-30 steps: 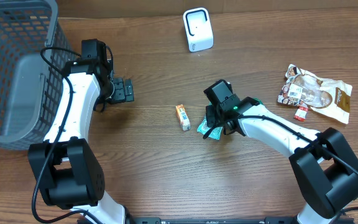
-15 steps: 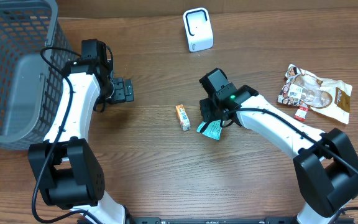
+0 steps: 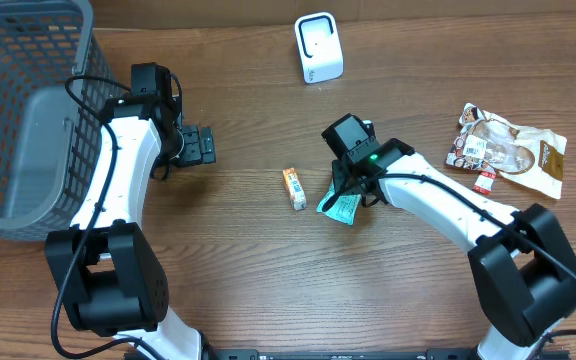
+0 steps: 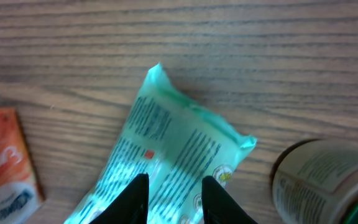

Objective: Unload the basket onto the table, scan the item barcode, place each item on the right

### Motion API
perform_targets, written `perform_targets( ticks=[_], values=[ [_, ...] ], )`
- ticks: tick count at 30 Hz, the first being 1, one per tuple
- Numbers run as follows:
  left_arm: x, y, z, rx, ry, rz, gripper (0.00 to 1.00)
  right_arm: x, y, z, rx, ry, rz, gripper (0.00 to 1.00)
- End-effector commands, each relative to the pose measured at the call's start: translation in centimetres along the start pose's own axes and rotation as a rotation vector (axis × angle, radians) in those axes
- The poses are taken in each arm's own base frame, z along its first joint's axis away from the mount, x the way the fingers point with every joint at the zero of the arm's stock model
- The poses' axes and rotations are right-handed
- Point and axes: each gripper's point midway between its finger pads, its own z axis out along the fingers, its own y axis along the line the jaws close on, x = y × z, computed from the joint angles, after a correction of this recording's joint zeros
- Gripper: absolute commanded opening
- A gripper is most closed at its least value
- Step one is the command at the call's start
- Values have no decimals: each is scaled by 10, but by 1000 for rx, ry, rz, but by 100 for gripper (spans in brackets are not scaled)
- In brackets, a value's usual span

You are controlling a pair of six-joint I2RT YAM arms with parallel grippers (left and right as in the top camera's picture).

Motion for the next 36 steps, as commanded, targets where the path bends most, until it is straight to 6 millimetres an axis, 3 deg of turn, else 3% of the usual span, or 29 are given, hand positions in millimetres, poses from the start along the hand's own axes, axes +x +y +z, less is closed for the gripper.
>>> perform_targets(
  ticks=[1, 4, 9, 14, 17, 19, 25, 36],
  values=[
    [-1, 0, 1, -4, 1, 21, 100, 9, -2, 17, 27, 27, 5, 29],
    [-1, 0, 1, -4, 1, 21, 100, 19, 8, 32, -16, 77, 2, 28],
    [-1, 0, 1, -4, 1, 21, 100, 28, 7, 48, -4, 111, -7, 32],
    [-1, 0, 1, -4, 1, 21, 100, -4, 19, 22, -50, 29, -46, 37],
    [-1, 0, 1, -4, 1, 21, 100, -28, 26, -10, -83, -34, -34, 40],
    [-1, 0, 1, -4, 1, 21, 100, -30, 25, -23, -88, -35, -3, 40],
    [-1, 0, 1, -4, 1, 21, 100, 6, 22, -24, -95, 112, 67, 42],
    [-1, 0, 1, -4, 1, 21, 100, 57, 14, 9, -80, 211, 176, 41]
  ],
)
